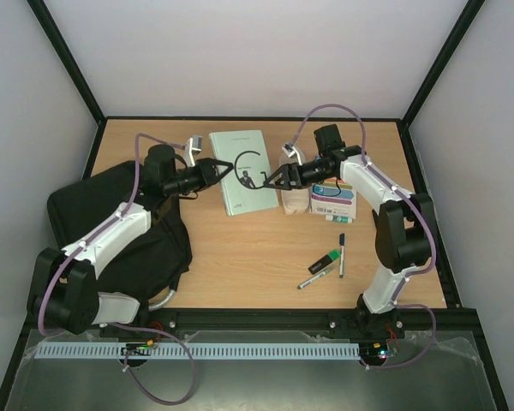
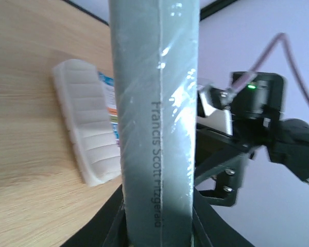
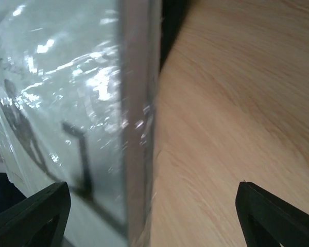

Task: Pack the student bag
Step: Pick up the book from the center of the board.

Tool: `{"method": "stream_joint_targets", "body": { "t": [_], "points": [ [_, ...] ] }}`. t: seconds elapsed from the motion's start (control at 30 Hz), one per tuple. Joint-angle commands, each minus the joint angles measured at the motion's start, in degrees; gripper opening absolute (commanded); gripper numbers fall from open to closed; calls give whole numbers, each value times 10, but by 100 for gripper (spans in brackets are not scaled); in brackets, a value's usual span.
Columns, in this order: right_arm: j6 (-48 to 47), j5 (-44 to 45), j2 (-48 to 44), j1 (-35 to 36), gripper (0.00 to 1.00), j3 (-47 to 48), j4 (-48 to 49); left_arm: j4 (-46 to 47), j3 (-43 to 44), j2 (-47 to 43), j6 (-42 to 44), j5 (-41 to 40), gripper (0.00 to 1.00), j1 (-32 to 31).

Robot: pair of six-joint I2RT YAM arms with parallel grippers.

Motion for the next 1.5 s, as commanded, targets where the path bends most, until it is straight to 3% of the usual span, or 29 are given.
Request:
{"method": "stream_joint_targets", "body": {
  "t": [0.0, 0.23, 0.53, 0.87, 1.17, 1.23, 1.3, 1.37, 1.47],
  "points": [
    [-11, -126, 13, -9, 88, 18, -27, 130, 27, -30, -35, 87, 2, -2],
    [-29, -249, 19, -9, 86, 19, -45, 206, -3, -28, -72, 103, 2, -4],
    [-40, -332, 39, -9, 71, 34, -110, 264, -34, -2, -94, 102, 3, -3],
    [11, -329, 36, -9, 51, 47, -90, 260, -54, 19, -93, 86, 2, -8],
    [188, -219, -25, -9, 21, -17, 102, 216, -50, 37, -95, 54, 3, -16],
    [192, -206, -30, -9, 9, -20, 104, 183, -45, 39, -83, 40, 8, -17],
    [194, -194, -32, -11, 1, -25, 105, 122, -28, 40, -57, 14, 35, -17],
    [198, -174, -35, -16, 1, -33, 109, 48, -9, 39, -26, -20, 57, -16],
    [189, -152, -40, -34, 1, -50, 111, -64, 15, 28, 12, -91, 71, -14]
  ]
}}
